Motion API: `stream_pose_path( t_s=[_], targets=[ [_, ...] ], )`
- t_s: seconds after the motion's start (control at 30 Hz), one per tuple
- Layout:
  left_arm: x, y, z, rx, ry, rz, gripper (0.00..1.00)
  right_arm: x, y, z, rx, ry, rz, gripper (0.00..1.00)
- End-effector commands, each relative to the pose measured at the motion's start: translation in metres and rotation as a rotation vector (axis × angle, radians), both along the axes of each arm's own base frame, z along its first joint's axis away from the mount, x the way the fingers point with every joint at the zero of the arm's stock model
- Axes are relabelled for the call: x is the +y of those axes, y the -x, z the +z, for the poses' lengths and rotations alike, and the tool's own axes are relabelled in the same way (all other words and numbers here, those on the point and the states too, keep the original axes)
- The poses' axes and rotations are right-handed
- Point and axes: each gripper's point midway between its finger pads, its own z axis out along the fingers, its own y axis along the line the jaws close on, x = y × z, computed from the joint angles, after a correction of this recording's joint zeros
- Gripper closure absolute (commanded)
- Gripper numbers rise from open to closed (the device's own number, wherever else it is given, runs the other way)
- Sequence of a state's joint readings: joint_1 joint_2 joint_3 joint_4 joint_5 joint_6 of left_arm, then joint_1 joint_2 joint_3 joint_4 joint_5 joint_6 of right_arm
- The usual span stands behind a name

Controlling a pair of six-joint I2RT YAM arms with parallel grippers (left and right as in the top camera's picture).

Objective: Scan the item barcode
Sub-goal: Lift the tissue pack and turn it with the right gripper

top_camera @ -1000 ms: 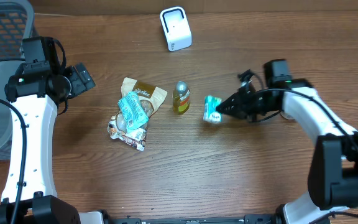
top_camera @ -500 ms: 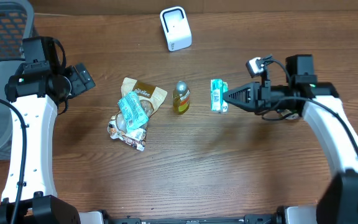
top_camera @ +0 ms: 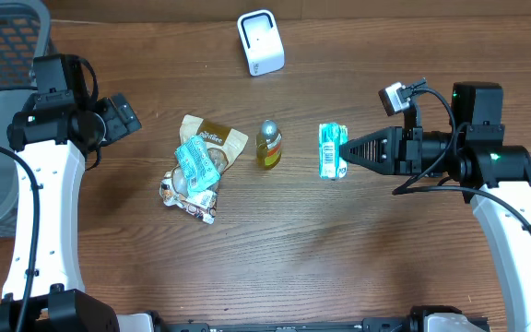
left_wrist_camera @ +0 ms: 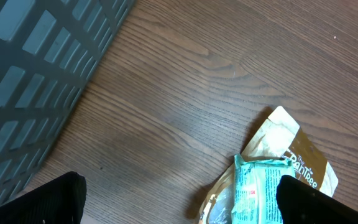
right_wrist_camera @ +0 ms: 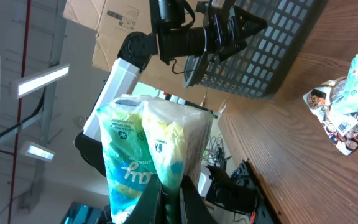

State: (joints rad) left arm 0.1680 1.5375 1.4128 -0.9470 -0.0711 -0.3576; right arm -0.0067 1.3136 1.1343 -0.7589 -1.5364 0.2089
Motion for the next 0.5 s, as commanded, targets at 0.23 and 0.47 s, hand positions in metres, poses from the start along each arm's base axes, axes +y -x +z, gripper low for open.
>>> stream_pose_path(
  t_s=[0.23,0.47],
  targets=[
    [0.001,-0.001,0.005,-0.014,-0.008,-0.011,0.00,0.000,0.005,0.015,-0.045,-0.011,0.011,0.96],
    [0.001,-0.001,0.005,-0.014,-0.008,-0.011,0.00,-0.004,-0.017,-0.015,-0.009,0.156,-0.131,0.96]
  ],
)
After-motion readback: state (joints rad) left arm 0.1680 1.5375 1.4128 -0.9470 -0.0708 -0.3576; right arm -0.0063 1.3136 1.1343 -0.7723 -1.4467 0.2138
